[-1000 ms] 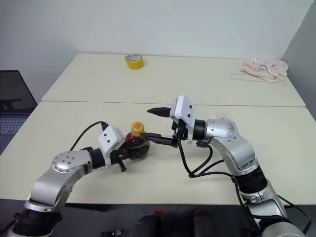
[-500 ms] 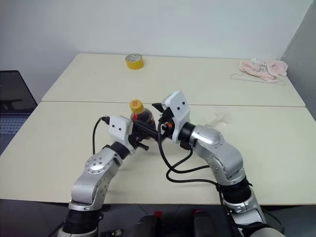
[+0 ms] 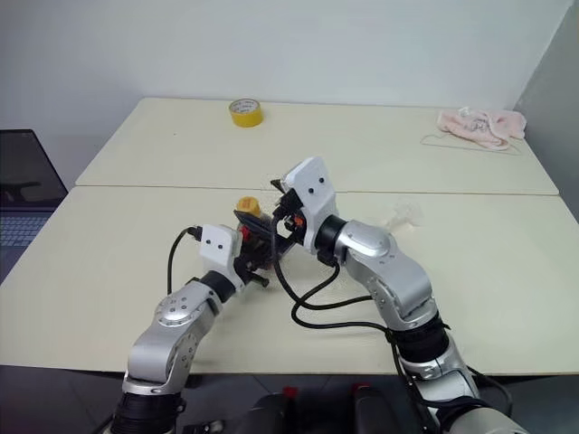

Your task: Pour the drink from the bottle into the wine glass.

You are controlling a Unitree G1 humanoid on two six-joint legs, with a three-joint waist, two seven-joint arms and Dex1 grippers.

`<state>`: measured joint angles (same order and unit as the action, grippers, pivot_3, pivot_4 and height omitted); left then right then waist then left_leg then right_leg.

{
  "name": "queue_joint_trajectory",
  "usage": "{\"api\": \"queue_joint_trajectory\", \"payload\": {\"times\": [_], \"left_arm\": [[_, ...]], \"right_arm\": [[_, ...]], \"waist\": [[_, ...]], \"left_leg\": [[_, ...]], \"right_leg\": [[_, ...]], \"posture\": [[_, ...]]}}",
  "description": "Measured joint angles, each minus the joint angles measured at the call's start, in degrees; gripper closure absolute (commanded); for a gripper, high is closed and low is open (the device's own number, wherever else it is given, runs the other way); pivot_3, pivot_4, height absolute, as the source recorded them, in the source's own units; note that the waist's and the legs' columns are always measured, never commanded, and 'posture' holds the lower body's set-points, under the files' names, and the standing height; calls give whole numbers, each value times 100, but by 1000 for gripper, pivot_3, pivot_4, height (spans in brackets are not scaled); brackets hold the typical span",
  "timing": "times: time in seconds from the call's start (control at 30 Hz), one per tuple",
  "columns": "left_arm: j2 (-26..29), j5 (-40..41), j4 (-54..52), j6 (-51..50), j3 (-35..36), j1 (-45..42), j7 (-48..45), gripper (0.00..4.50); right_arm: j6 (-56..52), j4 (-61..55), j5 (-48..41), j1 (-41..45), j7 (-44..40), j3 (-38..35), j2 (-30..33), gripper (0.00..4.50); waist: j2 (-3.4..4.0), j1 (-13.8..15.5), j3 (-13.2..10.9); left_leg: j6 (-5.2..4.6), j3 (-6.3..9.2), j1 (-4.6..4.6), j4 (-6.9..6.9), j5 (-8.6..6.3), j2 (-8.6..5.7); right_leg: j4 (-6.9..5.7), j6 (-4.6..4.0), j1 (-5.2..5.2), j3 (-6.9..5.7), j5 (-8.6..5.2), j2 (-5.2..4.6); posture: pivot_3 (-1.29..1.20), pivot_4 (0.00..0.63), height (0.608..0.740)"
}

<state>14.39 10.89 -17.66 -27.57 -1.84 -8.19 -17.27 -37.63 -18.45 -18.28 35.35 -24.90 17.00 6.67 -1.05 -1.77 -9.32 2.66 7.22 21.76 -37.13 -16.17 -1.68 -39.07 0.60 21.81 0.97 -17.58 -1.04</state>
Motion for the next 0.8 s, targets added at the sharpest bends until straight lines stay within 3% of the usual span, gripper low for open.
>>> {"api": "queue_joint_trajectory", "payload": {"times": [0.8], "left_arm": [[-56,43,239,589,86,297,-214,3736]], "right_arm": [[681,690,791,63,-140,427,-68,180]], "waist": [[1,0,1]], "left_leg": [[3,1,-2,1,2,0]], "right_leg": [[0,0,-1,0,0,0]], "posture": [[0,150,740]]}}
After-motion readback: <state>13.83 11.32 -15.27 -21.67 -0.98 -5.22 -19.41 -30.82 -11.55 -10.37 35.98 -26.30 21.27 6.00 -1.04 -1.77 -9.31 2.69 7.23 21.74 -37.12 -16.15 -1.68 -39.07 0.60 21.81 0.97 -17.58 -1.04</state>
